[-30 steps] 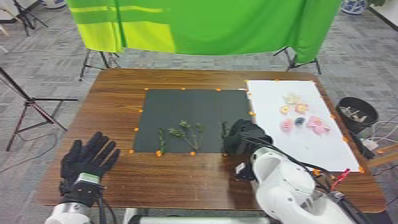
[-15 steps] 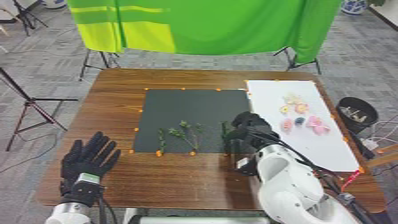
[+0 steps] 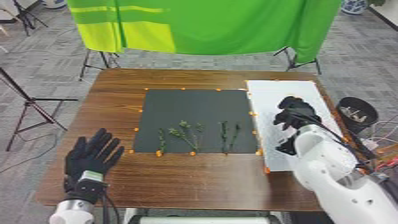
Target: Arrange flowers
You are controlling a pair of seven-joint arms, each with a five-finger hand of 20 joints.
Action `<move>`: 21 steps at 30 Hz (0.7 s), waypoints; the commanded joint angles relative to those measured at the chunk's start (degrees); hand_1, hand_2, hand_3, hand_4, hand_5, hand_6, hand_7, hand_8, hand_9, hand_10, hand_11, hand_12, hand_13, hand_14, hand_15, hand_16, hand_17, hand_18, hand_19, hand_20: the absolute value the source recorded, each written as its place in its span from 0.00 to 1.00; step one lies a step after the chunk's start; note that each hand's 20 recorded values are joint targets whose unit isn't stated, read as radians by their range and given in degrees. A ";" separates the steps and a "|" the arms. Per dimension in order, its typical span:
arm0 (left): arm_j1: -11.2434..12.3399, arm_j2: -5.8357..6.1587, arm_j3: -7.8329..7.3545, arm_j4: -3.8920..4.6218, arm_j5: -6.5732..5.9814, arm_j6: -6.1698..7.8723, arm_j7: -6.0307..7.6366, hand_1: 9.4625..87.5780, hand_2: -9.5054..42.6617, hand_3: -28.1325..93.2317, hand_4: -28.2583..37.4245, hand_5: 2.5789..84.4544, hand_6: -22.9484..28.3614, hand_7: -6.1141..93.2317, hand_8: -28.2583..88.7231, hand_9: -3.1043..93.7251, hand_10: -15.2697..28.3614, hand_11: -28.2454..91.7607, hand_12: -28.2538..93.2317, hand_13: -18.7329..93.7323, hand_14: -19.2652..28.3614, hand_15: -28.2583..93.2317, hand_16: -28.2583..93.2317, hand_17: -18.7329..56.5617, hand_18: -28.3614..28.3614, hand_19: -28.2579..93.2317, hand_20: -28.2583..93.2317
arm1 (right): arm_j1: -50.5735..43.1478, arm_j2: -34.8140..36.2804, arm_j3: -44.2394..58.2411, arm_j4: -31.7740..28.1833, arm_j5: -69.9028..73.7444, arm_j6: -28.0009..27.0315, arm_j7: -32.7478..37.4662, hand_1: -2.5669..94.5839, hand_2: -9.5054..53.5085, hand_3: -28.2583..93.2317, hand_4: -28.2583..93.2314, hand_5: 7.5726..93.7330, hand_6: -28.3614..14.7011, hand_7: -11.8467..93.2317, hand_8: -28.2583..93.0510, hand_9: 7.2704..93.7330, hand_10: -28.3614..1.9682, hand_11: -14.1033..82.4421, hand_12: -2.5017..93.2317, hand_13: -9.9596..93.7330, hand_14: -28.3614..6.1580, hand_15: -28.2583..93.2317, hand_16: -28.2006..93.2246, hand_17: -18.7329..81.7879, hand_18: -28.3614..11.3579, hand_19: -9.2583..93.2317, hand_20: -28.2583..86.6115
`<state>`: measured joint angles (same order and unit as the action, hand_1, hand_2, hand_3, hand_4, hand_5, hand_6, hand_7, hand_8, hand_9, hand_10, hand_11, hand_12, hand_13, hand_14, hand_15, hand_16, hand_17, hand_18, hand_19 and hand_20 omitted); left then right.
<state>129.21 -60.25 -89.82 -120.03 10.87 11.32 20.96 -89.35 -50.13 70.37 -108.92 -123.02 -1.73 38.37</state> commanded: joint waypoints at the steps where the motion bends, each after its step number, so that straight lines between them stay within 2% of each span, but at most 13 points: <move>1: -3.34 1.28 0.25 0.64 2.02 -1.25 0.79 0.25 0.47 0.81 0.00 0.52 0.65 0.19 0.18 0.41 0.71 0.46 0.34 0.41 0.78 0.62 0.18 0.17 0.80 0.59 0.37 | -0.75 0.16 2.18 0.14 -0.46 -6.09 2.31 0.56 0.00 0.95 0.00 0.44 0.57 0.31 0.11 0.45 0.56 0.24 0.15 0.51 0.54 0.34 0.36 0.43 0.24 0.79 0.48; 2: -3.54 1.48 0.30 0.54 1.72 -1.16 1.05 0.25 0.47 0.81 0.00 0.52 0.65 0.19 0.18 0.41 0.71 0.46 0.34 0.41 0.78 0.62 0.18 0.17 0.80 0.59 0.37 | -0.56 -0.09 2.23 0.16 -0.04 -7.48 2.86 0.56 0.00 0.95 0.00 0.44 0.57 0.31 0.11 0.45 0.56 0.24 0.15 0.52 0.53 0.34 0.36 0.43 0.24 0.80 0.48; 7: -4.34 1.81 0.40 0.69 1.78 -1.32 1.33 0.25 0.47 0.81 0.00 0.52 0.65 0.19 0.18 0.41 0.71 0.46 0.34 0.41 0.78 0.62 0.18 0.17 0.80 0.59 0.37 | -0.72 -1.03 2.75 1.06 2.07 -14.16 3.23 0.59 0.00 0.95 0.00 0.48 0.58 0.30 0.12 0.48 0.57 0.24 0.15 0.54 0.52 0.35 0.37 0.43 0.24 0.80 0.49; 11: -4.16 1.59 0.21 0.63 1.62 -1.02 1.55 0.25 0.47 0.81 0.00 0.53 0.65 0.19 0.18 0.41 0.71 0.46 0.34 0.41 0.78 0.62 0.18 0.17 0.80 0.59 0.37 | -2.04 -0.91 1.24 1.12 -0.56 -9.45 2.16 0.60 0.00 0.95 0.00 0.50 0.61 0.30 0.12 0.52 0.57 0.25 0.15 0.57 0.53 0.36 0.37 0.44 0.24 0.80 0.50; 15: -3.81 1.43 0.24 0.51 1.28 -0.78 1.61 0.25 0.47 0.81 0.00 0.53 0.65 0.19 0.18 0.41 0.71 0.46 0.34 0.41 0.78 0.62 0.18 0.17 0.80 0.59 0.37 | -2.49 -0.61 -0.50 1.66 -2.26 -3.07 2.26 0.62 0.00 0.92 0.00 0.60 0.70 0.32 0.11 0.68 0.60 0.30 0.19 0.64 0.56 0.41 0.40 0.44 0.25 0.81 0.52; 16: -3.79 1.36 0.23 0.49 1.28 -0.66 1.61 0.25 0.47 0.81 0.00 0.53 0.65 0.19 0.18 0.41 0.71 0.46 0.34 0.41 0.78 0.62 0.18 0.17 0.80 0.59 0.37 | -2.63 -0.54 -0.69 1.75 -2.55 -2.03 1.95 0.63 0.00 0.90 0.00 0.62 0.71 0.33 0.11 0.70 0.62 0.29 0.21 0.65 0.57 0.41 0.41 0.45 0.26 0.81 0.52; 18: -3.74 1.31 0.22 0.57 1.34 -0.75 1.69 0.25 0.47 0.81 0.00 0.53 0.65 0.19 0.18 0.41 0.71 0.46 0.34 0.41 0.78 0.62 0.18 0.17 0.80 0.59 0.37 | -2.64 -0.56 -1.10 1.66 -2.83 -0.64 2.14 0.67 0.00 0.83 0.00 0.71 0.72 0.35 0.20 0.84 0.64 0.21 0.35 0.71 0.62 0.40 0.50 0.46 0.25 0.83 0.55; 21: -3.71 1.23 0.18 0.58 1.38 -0.86 1.71 0.25 0.47 0.81 0.00 0.53 0.65 0.19 0.18 0.41 0.71 0.46 0.34 0.41 0.78 0.62 0.18 0.17 0.80 0.59 0.37 | -2.82 -0.22 -1.64 1.29 -4.86 2.73 1.79 0.67 0.00 0.82 0.00 0.78 0.71 0.37 0.24 0.92 0.64 0.21 0.38 0.75 0.63 0.38 0.54 0.47 0.25 0.85 0.57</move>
<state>124.77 -58.58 -89.41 -119.30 12.27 10.92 22.50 -90.80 -50.63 69.48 -107.45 -124.28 -1.39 40.74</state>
